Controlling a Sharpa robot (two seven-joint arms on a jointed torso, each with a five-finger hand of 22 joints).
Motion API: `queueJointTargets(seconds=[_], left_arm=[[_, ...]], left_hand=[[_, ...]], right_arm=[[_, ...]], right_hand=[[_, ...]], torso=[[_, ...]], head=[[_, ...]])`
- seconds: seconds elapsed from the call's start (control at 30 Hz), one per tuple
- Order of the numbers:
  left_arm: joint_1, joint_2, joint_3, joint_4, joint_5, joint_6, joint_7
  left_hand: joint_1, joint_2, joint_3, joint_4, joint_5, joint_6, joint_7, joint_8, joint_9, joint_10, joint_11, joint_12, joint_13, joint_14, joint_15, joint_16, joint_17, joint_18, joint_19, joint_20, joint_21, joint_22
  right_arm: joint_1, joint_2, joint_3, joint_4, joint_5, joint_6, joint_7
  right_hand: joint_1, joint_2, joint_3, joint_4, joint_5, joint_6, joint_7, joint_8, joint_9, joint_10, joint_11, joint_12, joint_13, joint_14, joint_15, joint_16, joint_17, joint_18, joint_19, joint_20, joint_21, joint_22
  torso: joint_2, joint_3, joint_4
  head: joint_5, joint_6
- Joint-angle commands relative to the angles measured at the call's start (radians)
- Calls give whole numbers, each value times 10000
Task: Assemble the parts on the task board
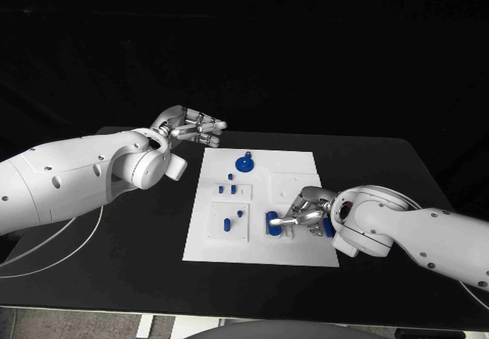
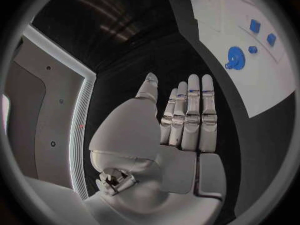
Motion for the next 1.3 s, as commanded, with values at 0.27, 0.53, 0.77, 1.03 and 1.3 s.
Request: queueJointTargets(seconds=[0.27,0.53,0.77,1.03,1.3], left_arm=[[5,-20,6,21,56,149,-16],[5,-30,6,22,56,158,-42],[5,-26,6,14,61,203,-73],[6,-19,5,8,68,257,-134],[6,-24,5,7,69,286,-173]], left_hand=[[-82,49,38,60,-20,-69,-27,5,17,-97,-1,14,13,-63,5,-40,8,-47,96,9,33,-72],[-70,58,39,51,-8,-69,-28,5,17,-102,-1,11,12,-64,4,-40,8,-47,99,8,35,-87],[-190,137,15,144,-8,-65,-27,5,17,-100,3,13,13,-64,8,-41,8,-49,106,9,37,-119],[-286,168,-2,237,-17,-73,-28,3,16,-115,7,15,14,-73,12,-41,7,-48,103,14,34,-138],[-239,147,12,228,-11,-71,-29,5,17,-117,7,16,14,-75,12,-41,9,-45,110,16,38,-170]], right_arm=[[-14,-141,21,80,-180,561,302],[-24,-149,24,77,-305,564,217],[-29,-47,25,27,-316,264,-52],[-29,75,25,-91,-521,265,-556],[-29,114,24,-103,-576,949,-729]], right_hand=[[428,552,327,-1680,163,56,9,-53,10,-31,12,130,-30,-18,7,99,-5,70,528,45,117,693],[674,462,1443,-2227,251,311,-46,-49,-20,22,-24,173,-15,-11,-20,113,12,28,528,18,155,704],[147,879,1965,-1855,260,408,-98,-47,-34,78,-63,214,15,-3,-45,126,17,4,542,-6,196,702],[89,1154,2344,-2248,-96,459,-133,-51,-35,130,-87,239,50,3,-47,148,1,-27,537,-10,244,689],[185,760,2907,-2499,117,485,-141,-46,-60,113,-90,199,39,-4,-36,130,-33,-56,526,-4,220,690]], torso=[[0,-5,4],[2,-8,7],[1,-13,7],[0,-22,8],[-4,-18,4]], head=[[5,-33],[7,-48],[-2,-67],[13,-78],[23,-97]])
